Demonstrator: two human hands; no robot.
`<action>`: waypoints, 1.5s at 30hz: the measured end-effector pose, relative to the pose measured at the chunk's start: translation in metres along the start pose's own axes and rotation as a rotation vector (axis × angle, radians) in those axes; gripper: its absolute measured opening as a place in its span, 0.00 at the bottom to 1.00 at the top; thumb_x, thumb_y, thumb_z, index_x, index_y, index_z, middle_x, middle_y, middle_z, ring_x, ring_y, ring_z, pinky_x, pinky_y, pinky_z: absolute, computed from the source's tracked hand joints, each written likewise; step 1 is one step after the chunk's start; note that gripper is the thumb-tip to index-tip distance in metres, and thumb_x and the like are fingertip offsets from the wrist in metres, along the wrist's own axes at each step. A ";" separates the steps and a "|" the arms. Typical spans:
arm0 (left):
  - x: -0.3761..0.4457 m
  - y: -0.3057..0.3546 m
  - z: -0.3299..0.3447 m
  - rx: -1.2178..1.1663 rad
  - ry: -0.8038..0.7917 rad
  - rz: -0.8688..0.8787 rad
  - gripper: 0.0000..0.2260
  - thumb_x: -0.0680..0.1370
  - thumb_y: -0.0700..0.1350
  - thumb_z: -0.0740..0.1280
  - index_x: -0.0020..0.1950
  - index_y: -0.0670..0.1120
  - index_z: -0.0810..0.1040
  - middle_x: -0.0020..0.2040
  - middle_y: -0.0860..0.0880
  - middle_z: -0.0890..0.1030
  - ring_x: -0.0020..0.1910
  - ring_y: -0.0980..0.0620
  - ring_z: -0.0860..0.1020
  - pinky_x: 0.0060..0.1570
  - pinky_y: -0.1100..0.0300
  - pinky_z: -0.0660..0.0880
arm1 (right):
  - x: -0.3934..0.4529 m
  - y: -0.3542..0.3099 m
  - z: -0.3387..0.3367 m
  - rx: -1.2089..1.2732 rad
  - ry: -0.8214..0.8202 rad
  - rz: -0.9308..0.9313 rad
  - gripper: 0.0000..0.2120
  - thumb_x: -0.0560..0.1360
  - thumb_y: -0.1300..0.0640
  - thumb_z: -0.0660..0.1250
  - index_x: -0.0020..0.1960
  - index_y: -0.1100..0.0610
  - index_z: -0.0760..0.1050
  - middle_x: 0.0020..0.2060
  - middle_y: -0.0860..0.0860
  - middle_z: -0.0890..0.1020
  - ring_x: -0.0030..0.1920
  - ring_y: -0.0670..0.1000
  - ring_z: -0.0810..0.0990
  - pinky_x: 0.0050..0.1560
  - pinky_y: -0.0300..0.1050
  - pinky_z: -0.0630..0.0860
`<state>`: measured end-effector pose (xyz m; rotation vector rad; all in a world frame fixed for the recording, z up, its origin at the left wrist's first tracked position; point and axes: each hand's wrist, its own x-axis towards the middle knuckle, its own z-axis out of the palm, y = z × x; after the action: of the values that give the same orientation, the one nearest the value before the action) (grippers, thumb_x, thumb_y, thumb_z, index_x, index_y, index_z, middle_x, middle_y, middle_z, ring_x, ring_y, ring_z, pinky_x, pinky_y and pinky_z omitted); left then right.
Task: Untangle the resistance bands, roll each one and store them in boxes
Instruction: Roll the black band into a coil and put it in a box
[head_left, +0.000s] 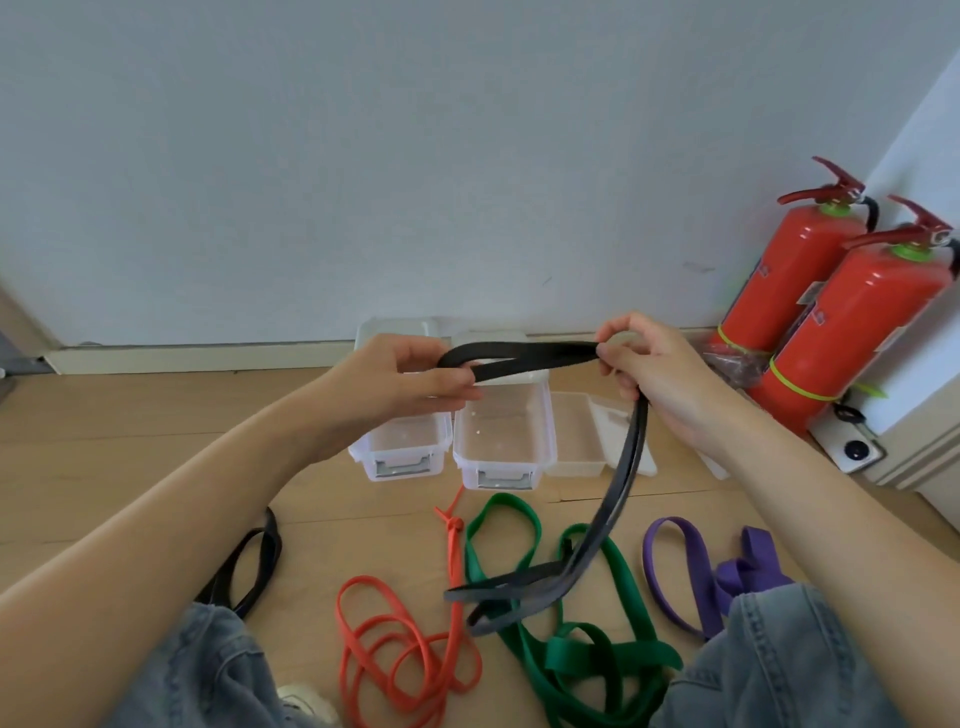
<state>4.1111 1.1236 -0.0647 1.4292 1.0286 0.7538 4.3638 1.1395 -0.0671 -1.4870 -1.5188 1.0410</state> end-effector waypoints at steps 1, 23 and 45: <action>-0.001 0.001 -0.001 -0.036 -0.050 -0.005 0.08 0.74 0.44 0.68 0.50 0.44 0.82 0.51 0.47 0.84 0.54 0.53 0.81 0.52 0.66 0.76 | -0.001 0.001 0.000 -0.039 0.009 -0.002 0.06 0.79 0.61 0.60 0.46 0.52 0.72 0.33 0.50 0.75 0.30 0.48 0.67 0.35 0.42 0.65; 0.002 -0.010 0.015 0.456 -0.195 -0.084 0.31 0.69 0.57 0.71 0.69 0.58 0.62 0.64 0.64 0.68 0.65 0.66 0.67 0.60 0.71 0.64 | -0.016 -0.021 0.020 -0.254 -0.320 -0.252 0.06 0.72 0.60 0.70 0.44 0.50 0.75 0.41 0.54 0.84 0.41 0.48 0.82 0.47 0.42 0.77; 0.003 0.004 -0.002 -0.094 0.291 -0.011 0.06 0.76 0.41 0.67 0.51 0.41 0.76 0.45 0.42 0.85 0.42 0.48 0.84 0.37 0.67 0.77 | -0.003 0.004 0.000 -0.220 -0.364 -0.021 0.05 0.75 0.62 0.66 0.46 0.57 0.70 0.41 0.55 0.85 0.42 0.51 0.82 0.42 0.35 0.74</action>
<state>4.1112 1.1269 -0.0604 1.2554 1.2050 1.0095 4.3649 1.1367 -0.0706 -1.4800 -1.9523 1.2119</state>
